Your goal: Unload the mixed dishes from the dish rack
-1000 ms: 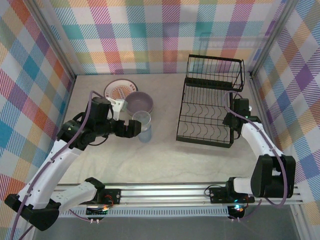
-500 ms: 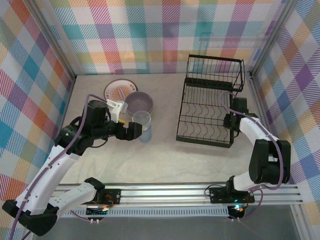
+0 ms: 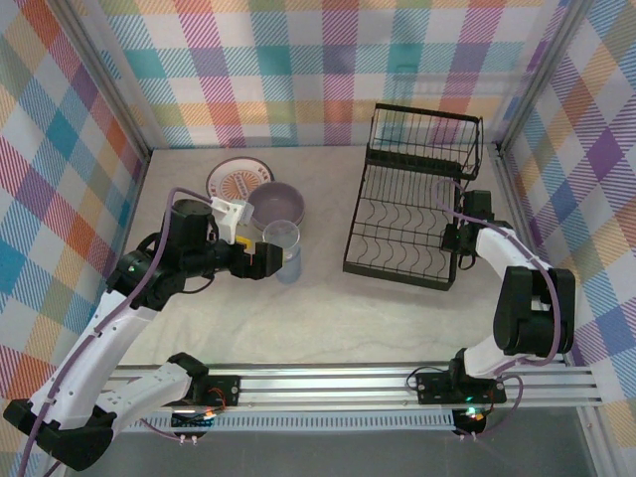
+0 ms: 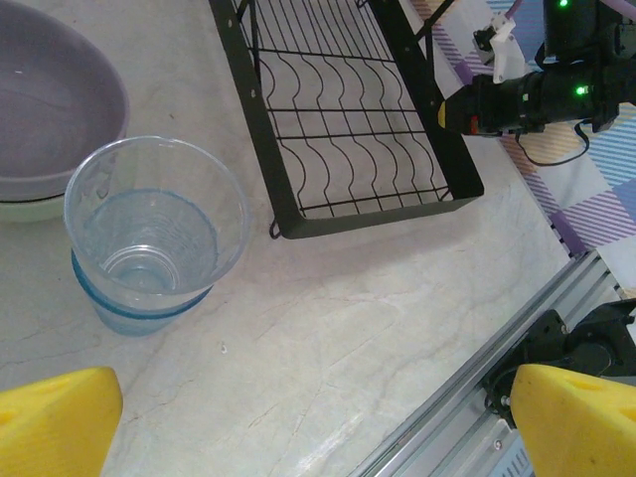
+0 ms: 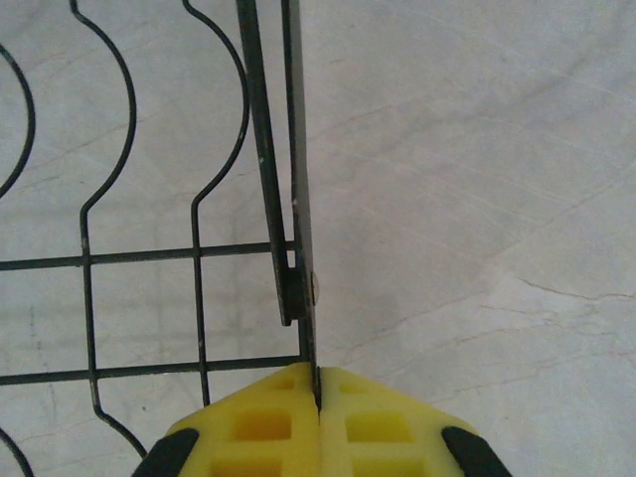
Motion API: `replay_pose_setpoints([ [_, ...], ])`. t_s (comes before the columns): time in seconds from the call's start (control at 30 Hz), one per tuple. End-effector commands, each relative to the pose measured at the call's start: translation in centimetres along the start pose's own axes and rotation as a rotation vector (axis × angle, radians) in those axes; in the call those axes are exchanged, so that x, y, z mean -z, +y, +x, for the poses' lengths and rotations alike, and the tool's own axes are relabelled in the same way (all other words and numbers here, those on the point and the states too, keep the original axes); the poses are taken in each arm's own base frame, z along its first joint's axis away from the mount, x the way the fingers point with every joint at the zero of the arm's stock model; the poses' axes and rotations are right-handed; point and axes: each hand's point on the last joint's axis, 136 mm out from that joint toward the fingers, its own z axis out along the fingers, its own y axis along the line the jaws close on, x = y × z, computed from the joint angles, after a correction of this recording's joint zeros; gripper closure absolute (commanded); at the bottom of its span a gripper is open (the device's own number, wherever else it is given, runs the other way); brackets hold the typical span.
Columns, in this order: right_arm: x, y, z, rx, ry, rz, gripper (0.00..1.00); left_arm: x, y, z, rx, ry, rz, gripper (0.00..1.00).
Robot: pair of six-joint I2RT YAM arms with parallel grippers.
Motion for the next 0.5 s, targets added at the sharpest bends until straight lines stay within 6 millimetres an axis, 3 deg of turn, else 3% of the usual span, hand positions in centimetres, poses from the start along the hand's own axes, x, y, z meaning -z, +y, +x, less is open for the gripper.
replay_pose_setpoints([
  [0.0,-0.2,2.1,-1.7,0.019,-0.066,-0.109,1.0,0.4,-0.7,-0.7,-0.009,-0.038,0.028,0.0],
  [0.47,-0.1,7.7,-2.0,0.228,-0.114,-0.242,1.0,0.3,-0.5,-0.6,-0.002,-0.039,0.021,0.0],
])
